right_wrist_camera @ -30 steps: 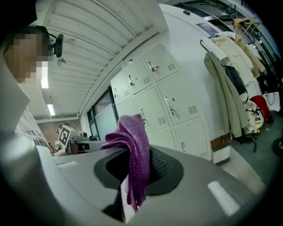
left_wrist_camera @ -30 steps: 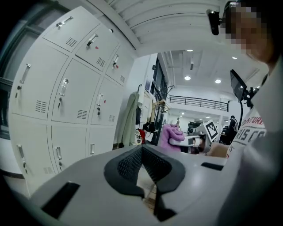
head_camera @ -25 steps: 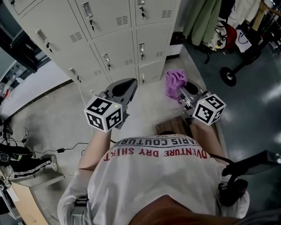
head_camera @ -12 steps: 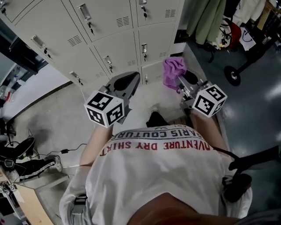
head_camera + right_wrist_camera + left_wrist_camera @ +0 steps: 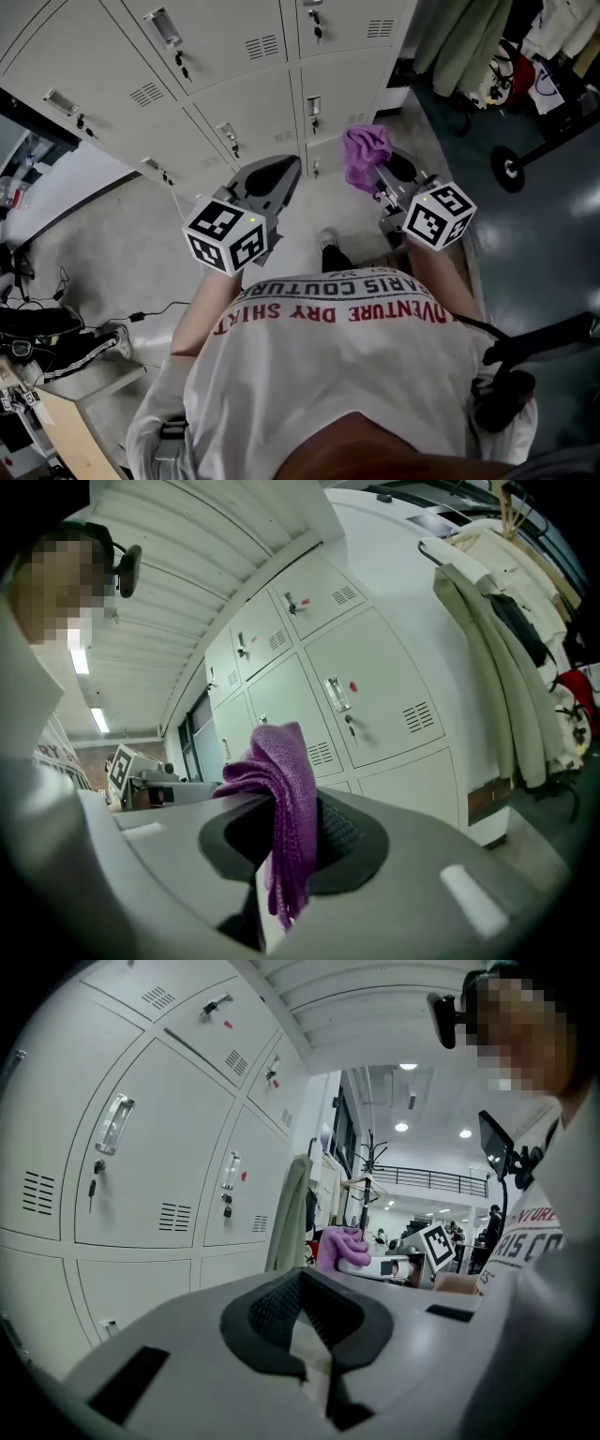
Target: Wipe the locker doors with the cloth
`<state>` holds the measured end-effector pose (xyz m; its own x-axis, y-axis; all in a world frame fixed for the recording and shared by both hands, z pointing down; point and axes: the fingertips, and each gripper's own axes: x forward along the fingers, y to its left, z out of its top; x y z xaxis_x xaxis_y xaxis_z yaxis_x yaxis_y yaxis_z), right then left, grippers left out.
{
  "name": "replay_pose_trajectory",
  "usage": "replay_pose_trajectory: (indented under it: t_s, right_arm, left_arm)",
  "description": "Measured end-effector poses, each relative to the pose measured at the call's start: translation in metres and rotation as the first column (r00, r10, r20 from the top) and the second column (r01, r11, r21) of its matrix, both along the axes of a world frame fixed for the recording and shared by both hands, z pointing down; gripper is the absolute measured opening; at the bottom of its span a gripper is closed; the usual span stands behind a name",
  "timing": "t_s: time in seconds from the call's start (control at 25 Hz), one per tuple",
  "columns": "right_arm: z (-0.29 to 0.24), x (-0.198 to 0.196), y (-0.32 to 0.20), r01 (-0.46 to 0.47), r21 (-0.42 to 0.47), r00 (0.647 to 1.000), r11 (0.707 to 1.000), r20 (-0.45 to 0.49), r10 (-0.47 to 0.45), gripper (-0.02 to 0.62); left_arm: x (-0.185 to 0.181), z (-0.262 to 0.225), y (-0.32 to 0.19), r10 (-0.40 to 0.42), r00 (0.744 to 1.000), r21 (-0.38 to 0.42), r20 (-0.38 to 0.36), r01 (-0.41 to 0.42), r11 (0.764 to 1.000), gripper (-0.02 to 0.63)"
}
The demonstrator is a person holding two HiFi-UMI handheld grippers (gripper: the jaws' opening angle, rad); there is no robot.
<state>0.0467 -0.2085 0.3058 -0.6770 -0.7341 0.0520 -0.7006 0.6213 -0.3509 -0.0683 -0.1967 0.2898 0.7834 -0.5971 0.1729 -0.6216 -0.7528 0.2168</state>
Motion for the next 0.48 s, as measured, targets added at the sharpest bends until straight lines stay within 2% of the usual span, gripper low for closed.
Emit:
replay_pose_trajectory:
  t_s: [0.24,0.48]
  right_arm:
    - [0.015,0.013,-0.051,-0.018,-0.013,0.999,1.000,0.037,0.018,0.051]
    - [0.016,0.021,-0.116,-0.085,0.016,0.996,0.996,0.042,0.084,0.051]
  left_arm:
    - [0.002,0.019,-0.039,-0.031,0.999,-0.026,-0.014,0.031,0.999,-0.002]
    - [-0.002,0.034,-0.082,-0.079,0.997,-0.054,-0.015,0.078,0.996,-0.002]
